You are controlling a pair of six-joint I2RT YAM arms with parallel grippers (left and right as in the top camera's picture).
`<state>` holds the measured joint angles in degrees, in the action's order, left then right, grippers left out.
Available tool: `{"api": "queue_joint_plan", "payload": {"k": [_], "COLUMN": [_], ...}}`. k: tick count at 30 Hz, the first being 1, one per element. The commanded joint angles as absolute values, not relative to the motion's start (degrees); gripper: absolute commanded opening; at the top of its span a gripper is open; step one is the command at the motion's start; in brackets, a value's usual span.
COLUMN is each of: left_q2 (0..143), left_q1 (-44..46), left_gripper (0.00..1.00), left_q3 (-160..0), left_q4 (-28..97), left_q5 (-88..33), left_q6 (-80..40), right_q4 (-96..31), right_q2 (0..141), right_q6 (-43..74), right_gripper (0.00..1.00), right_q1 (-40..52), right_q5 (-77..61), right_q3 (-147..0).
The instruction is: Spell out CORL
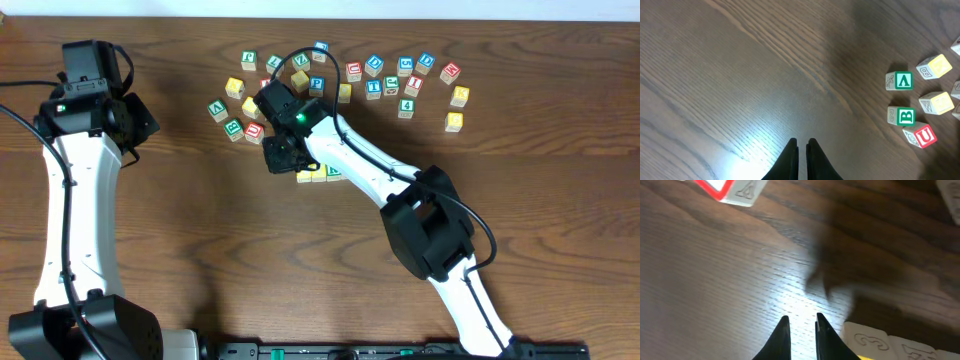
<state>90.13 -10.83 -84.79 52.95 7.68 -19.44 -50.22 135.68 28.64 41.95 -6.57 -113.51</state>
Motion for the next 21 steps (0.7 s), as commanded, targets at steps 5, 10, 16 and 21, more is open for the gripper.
{"api": "queue_joint_plan", "payload": {"k": [5, 10, 16, 21], "left_q2": [90.3, 90.3, 90.3, 90.3], "left_q1": [-11.1, -11.1, -11.1, -11.1], "left_gripper": [0.08, 0.08, 0.08, 0.08], "left_q3": [-84.6, -84.6, -84.6, -84.6], "left_q4": [53.6, 54.1, 54.5, 54.9], "left_q5": [8.6, 8.6, 8.6, 8.6], "left_q6": [-18.9, -18.9, -18.9, -18.9], "right_q4": [-50.5, -51.2, -52.9, -53.7], "right_q2": [136.1, 136.1, 136.1, 136.1], "right_q6": [30.2, 30.6, 30.9, 31.3], "right_gripper": [0.11, 0.1, 0.05, 0.05], "right_q1": [42.9, 43.5, 43.5, 43.5], "right_q5": [-4.4, -3.4, -2.9, -1.4], "right_q3": [-114.2, -114.2, -114.1, -113.9]}}
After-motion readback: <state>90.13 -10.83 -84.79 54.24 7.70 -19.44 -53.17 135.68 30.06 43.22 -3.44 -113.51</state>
